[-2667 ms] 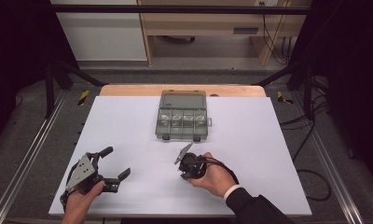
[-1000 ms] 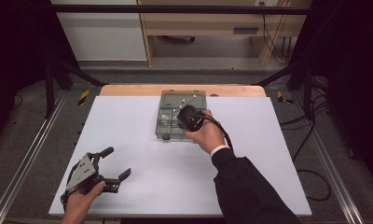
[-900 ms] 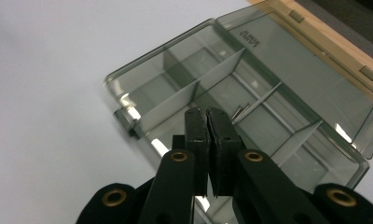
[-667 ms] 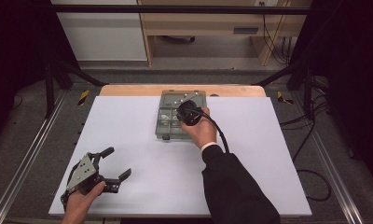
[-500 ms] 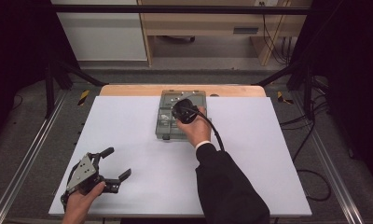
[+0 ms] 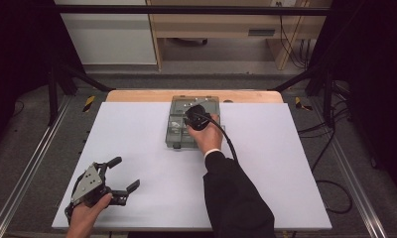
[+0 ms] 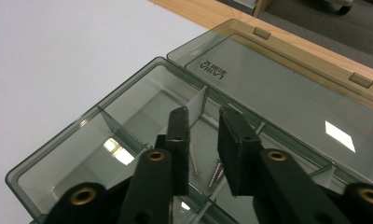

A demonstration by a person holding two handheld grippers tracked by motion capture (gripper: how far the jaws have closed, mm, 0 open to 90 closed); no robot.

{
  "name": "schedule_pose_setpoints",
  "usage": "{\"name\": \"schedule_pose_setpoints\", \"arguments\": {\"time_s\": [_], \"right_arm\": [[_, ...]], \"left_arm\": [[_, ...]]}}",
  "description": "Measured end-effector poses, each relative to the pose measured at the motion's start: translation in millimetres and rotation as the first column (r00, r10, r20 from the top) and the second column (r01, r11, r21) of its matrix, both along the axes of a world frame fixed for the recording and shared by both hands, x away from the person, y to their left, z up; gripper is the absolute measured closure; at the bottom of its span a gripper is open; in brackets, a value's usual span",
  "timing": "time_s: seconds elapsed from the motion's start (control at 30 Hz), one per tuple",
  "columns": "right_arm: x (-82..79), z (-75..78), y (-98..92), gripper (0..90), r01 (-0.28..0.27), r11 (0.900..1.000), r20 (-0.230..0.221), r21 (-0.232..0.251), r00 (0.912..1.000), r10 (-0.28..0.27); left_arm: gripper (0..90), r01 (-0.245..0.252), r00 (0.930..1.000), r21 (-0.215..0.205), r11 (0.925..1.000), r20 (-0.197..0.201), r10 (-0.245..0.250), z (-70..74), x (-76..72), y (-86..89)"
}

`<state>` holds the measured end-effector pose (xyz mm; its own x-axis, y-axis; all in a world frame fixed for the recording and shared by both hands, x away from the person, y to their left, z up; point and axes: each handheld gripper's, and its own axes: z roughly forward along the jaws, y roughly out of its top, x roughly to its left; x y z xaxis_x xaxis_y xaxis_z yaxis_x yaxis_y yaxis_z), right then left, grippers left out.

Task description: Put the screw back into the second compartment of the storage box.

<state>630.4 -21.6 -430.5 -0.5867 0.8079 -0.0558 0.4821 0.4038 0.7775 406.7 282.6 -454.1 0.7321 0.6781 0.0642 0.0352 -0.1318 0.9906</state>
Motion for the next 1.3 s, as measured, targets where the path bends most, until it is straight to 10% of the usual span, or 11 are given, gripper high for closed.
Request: {"name": "schedule_pose_setpoints", "arguments": {"time_s": [0.57, 1.3], "right_arm": [[-51.6, 34.7, -36.5, 14.2, 0.027, 0.997, 0.106, 0.072, 0.9938, -0.034], [-142.7, 23.2, -116.3, 9.2, 0.028, 0.989, 0.164, 0.146, 0.9851, -0.052]], "left_arm": [[1.0, -0.009, 0.9999, 0.006, 0.9999, 0.007, 0.009, 1.1, -0.1, 0.5], [0.8, -0.030, 0.9995, 0.007, 0.9995, -0.001, 0.030, 0.5, 1.0, 3.3]]}}
